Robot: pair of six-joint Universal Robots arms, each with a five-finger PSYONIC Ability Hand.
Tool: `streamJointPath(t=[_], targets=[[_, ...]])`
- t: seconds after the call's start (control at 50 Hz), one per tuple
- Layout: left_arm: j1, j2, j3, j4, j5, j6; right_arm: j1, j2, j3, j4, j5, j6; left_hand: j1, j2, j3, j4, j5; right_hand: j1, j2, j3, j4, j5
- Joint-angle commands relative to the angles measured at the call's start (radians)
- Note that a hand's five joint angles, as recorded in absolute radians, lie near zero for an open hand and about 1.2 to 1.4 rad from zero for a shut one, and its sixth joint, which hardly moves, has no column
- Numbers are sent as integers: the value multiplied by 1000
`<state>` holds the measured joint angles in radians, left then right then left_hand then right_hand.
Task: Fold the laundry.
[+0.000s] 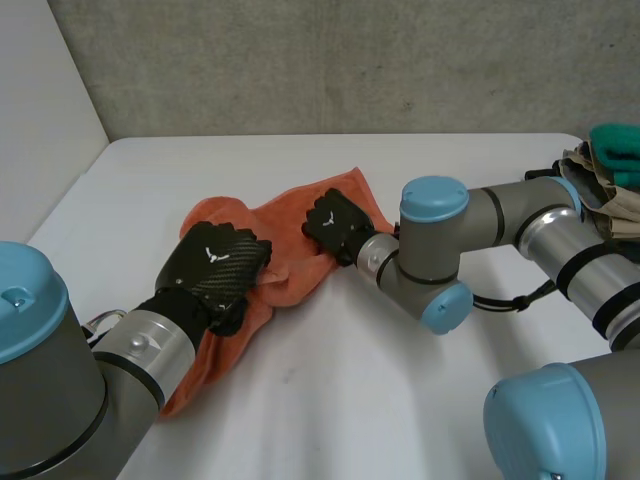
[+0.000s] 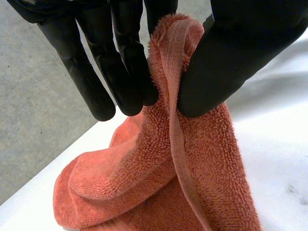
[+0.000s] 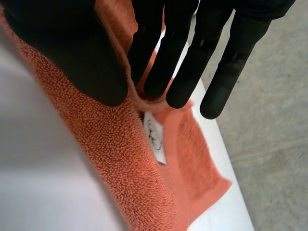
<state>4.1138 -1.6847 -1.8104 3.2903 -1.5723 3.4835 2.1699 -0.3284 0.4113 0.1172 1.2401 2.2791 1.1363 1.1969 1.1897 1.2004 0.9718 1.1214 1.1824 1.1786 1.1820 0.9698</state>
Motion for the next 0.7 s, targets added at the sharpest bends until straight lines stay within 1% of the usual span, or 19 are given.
streamJointPath(t=[0.02, 0.08, 0.1, 0.12, 0.16, 0.18, 0.24, 0.26, 0.3, 0.32, 0.4, 0.46, 0.48, 0.54, 0.56, 0.62, 0.64, 0.66, 0.7], targets=[[14, -9, 6, 6, 0, 0, -13, -124, 7, -43, 47, 11, 260, 199, 207, 196, 250, 275, 214, 218, 214, 252], [17, -12, 8, 15, 0, 0, -18, -184, 20, -44, 105, 11, 260, 199, 207, 196, 250, 275, 214, 218, 214, 252], [17, -12, 8, 17, 0, 0, -31, -225, 39, -37, 142, 11, 260, 199, 207, 196, 250, 275, 214, 218, 214, 252], [20, -12, 8, 18, 0, 0, -41, -248, 56, -34, 157, 11, 260, 199, 207, 196, 250, 275, 214, 218, 214, 252], [25, -12, 8, 22, 0, 0, -64, -297, 104, -22, 185, 10, 260, 199, 207, 196, 250, 275, 214, 218, 214, 252], [32, -12, 8, 25, 0, 0, -80, -355, 172, 1, 208, 8, 260, 199, 207, 196, 250, 275, 214, 218, 214, 252], [45, -12, 6, 29, 0, 0, -102, -463, 274, 48, 231, 7, 260, 199, 207, 196, 250, 275, 214, 218, 214, 252], [49, -13, 6, 35, 2, -1, -113, -533, 344, 86, 239, 4, 260, 199, 207, 196, 250, 275, 214, 218, 214, 252], [51, -16, 5, 44, 2, -1, -122, -595, 408, 130, 245, 8, 260, 199, 207, 196, 250, 275, 214, 218, 214, 252], [51, -19, 5, 49, 2, -1, -130, -650, 469, 180, 248, 11, 260, 199, 207, 196, 250, 275, 214, 218, 214, 252], [51, -58, 6, 78, 2, 0, -145, -736, 607, 310, 248, 28, 260, 199, 207, 196, 250, 275, 214, 218, 214, 252], [52, -118, 20, 95, 2, 3, -145, -759, 682, 360, 242, 69, 260, 199, 207, 196, 250, 275, 214, 218, 214, 252], [52, -136, 23, 100, 2, 3, -144, -762, 723, 372, 237, 110, 260, 199, 207, 196, 250, 275, 214, 218, 214, 252], [52, -217, 58, 129, 0, 6, -145, -762, 771, 357, 237, 177, 260, 199, 207, 196, 250, 275, 214, 218, 214, 252], [52, -240, 71, 130, -2, 6, -147, -758, 791, 333, 237, 219, 260, 199, 207, 196, 250, 275, 214, 218, 214, 252], [52, -312, 123, 130, -2, 22, -145, -748, 811, 267, 236, 275, 260, 199, 207, 196, 250, 275, 214, 218, 214, 252], [52, -325, 138, 130, -2, 28, -145, -741, 823, 213, 239, 304, 260, 199, 207, 196, 250, 275, 214, 218, 214, 252], [52, -343, 166, 130, -2, 46, -145, -736, 830, 187, 242, 315, 228, 168, 175, 164, 218, 275, 214, 218, 214, 252], [52, -351, 190, 130, -2, 63, -147, -726, 839, 138, 243, 333, 79, 19, 26, 15, 69, 275, 214, 218, 214, 252]])
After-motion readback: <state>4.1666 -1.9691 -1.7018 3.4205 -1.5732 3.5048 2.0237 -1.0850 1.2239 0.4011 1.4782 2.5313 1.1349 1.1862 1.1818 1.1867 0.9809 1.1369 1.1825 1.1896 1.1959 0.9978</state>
